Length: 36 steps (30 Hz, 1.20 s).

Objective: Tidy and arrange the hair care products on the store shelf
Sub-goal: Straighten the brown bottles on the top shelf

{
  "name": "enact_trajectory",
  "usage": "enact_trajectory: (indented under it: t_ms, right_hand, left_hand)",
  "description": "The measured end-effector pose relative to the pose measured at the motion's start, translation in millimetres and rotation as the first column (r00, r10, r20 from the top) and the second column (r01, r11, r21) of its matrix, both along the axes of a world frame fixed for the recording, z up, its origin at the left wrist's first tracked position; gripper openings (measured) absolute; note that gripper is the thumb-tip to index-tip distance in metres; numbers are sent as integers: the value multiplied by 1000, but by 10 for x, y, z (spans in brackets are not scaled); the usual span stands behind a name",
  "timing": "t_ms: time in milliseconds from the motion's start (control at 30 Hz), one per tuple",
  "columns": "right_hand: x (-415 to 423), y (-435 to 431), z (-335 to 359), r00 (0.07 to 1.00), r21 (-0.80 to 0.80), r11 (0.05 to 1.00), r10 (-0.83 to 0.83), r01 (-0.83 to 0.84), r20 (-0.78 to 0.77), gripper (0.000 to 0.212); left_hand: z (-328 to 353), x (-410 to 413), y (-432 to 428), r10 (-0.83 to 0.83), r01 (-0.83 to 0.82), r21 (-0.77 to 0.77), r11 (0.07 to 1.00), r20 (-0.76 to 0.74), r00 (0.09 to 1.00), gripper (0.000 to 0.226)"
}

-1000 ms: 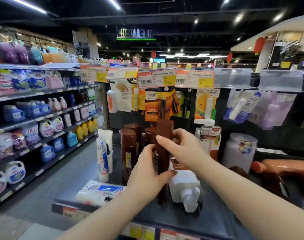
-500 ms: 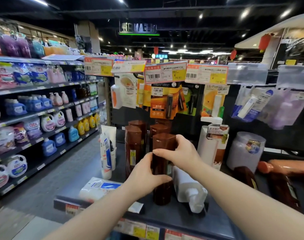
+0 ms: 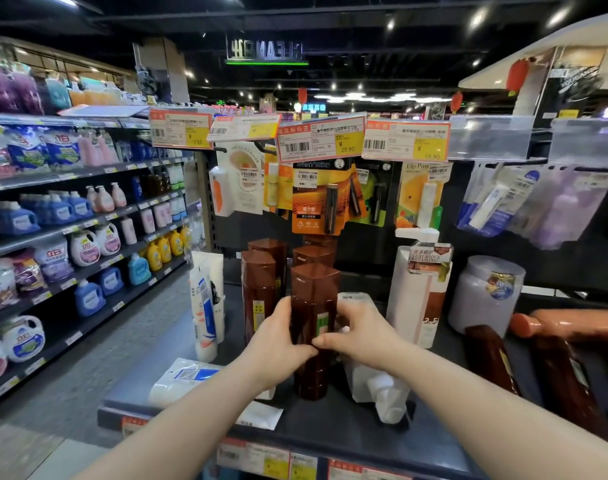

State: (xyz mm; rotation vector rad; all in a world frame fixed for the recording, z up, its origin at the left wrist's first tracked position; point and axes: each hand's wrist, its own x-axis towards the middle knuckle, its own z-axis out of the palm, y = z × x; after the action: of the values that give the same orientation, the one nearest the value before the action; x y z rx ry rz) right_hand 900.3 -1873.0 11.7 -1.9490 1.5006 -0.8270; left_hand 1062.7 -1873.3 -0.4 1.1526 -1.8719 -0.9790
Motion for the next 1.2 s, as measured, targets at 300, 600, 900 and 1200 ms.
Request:
enact_trajectory:
  t_ms: [300, 600, 900, 1200]
  right_hand:
    - [4, 25, -9, 1000, 10, 1000, -10, 10, -26, 40]
    - [-489, 174, 188, 987, -96, 984, -153, 149, -38, 34]
    - [-1555, 498, 295, 846, -61, 916, -390, 396, -364, 21]
    - [-1902, 543, -238, 735, 216, 725, -542, 654, -407, 66]
  left_hand:
    - [-50, -52, 80, 40, -42, -44, 998, -32, 999, 77]
    - [-36, -320, 513, 292, -318, -573, 756, -140, 946, 80]
    - [256, -1419, 494, -190, 223, -221, 949, 162, 968, 33]
    - [92, -2130, 454, -305, 270, 165, 949, 253, 918, 69]
